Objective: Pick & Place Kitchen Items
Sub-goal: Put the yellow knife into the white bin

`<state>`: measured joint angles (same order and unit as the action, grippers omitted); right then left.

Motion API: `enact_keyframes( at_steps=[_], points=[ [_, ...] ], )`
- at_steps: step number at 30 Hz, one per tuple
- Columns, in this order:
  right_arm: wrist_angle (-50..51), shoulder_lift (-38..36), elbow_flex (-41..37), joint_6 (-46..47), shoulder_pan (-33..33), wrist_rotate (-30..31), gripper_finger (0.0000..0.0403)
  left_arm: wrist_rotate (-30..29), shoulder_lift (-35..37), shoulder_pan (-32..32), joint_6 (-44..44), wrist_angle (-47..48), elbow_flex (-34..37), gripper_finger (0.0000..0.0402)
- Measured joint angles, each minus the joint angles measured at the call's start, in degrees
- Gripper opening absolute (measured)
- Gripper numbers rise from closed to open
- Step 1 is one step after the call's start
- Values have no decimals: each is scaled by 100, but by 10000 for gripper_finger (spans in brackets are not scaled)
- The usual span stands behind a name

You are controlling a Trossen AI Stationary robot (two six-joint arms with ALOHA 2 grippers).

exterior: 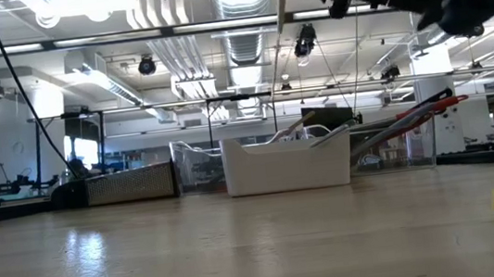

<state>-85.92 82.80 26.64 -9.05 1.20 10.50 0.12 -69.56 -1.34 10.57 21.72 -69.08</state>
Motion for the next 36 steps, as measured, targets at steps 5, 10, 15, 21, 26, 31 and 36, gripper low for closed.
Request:
enact_keyframes(
  at_steps=[5,10,15,21,26,31,36],
  points=[
    [-406,729,61,484,429,-346,55,0,0,0,143,-12,0,225],
    [-398,1220,417,578,575,-506,55,-15,2,-4,194,-10,0,225],
    [-391,1609,758,619,739,-652,54,-20,4,-4,229,-8,0,225],
    [-403,2031,893,1038,1005,-663,54,-19,11,-2,220,117,0,225],
    [-406,2299,980,1097,1097,-668,54,-17,13,-2,215,122,0,225],
    [-412,2506,1128,1208,1227,-657,54,-17,13,-2,203,122,0,225],
    [-400,2560,1159,1365,1316,-651,54,-18,13,2,154,124,0,225]
  ],
)
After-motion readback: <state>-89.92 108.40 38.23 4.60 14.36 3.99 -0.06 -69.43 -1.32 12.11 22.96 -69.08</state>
